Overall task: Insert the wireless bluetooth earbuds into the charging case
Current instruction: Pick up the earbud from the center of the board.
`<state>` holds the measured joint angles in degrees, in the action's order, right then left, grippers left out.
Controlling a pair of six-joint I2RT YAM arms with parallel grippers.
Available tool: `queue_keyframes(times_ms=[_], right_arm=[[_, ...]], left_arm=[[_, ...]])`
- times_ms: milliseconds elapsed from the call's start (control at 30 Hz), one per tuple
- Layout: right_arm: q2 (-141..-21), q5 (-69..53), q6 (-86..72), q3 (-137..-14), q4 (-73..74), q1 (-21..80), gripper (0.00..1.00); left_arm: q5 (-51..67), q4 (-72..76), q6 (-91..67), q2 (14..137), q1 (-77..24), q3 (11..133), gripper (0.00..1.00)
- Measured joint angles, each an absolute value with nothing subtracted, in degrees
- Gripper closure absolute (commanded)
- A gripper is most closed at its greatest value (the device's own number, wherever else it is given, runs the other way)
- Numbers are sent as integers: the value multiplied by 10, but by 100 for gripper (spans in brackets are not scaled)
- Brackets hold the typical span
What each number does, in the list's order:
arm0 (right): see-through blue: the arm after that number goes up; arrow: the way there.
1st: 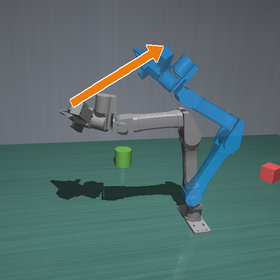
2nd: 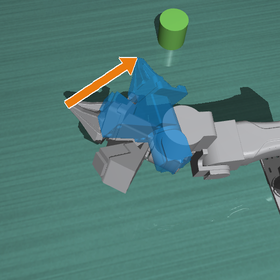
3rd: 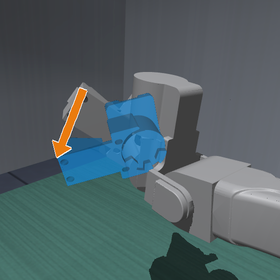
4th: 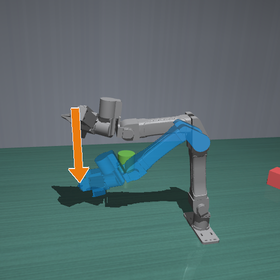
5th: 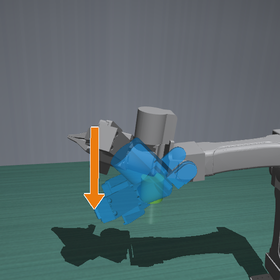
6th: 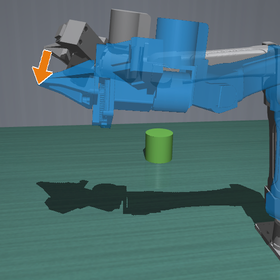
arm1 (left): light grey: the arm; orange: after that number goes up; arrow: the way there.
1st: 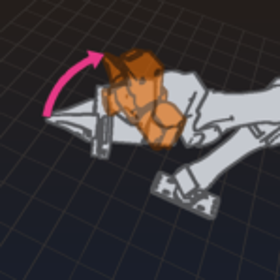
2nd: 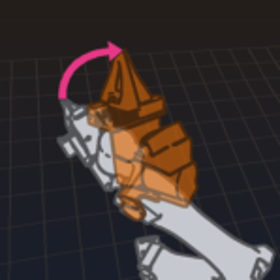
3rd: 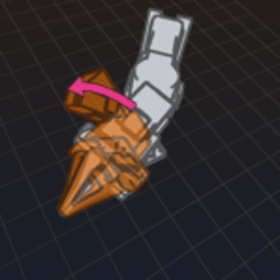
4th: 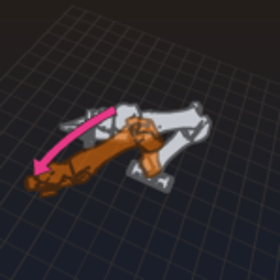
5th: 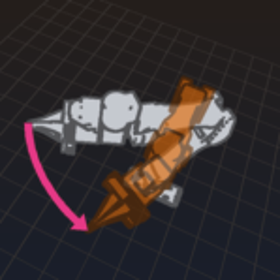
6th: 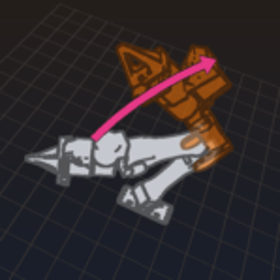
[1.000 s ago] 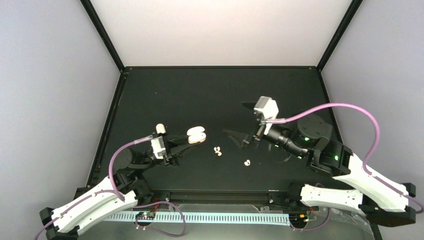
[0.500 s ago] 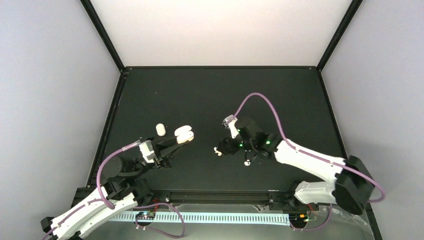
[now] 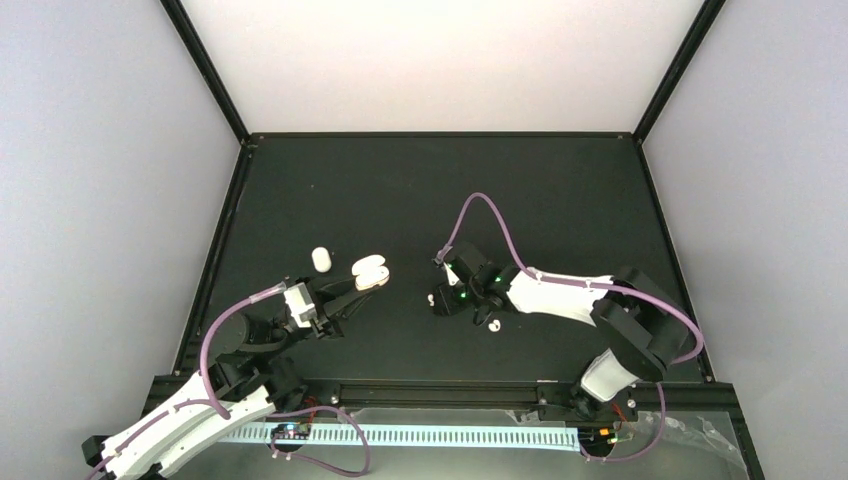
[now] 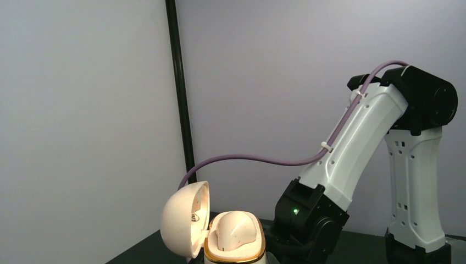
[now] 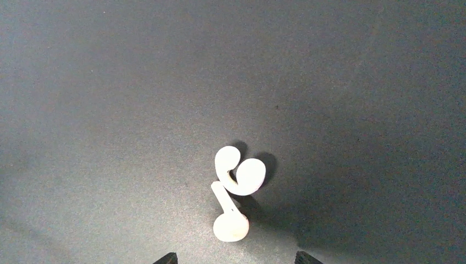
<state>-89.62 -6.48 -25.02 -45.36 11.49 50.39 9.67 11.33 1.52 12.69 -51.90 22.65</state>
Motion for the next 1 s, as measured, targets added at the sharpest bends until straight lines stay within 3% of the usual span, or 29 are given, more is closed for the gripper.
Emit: queue_keyframes(times_ms=[1000], right_arm=[[-964,116,-199,-509,169,549,47]], left_arm=[[99,107,15,132,-519,227,99]])
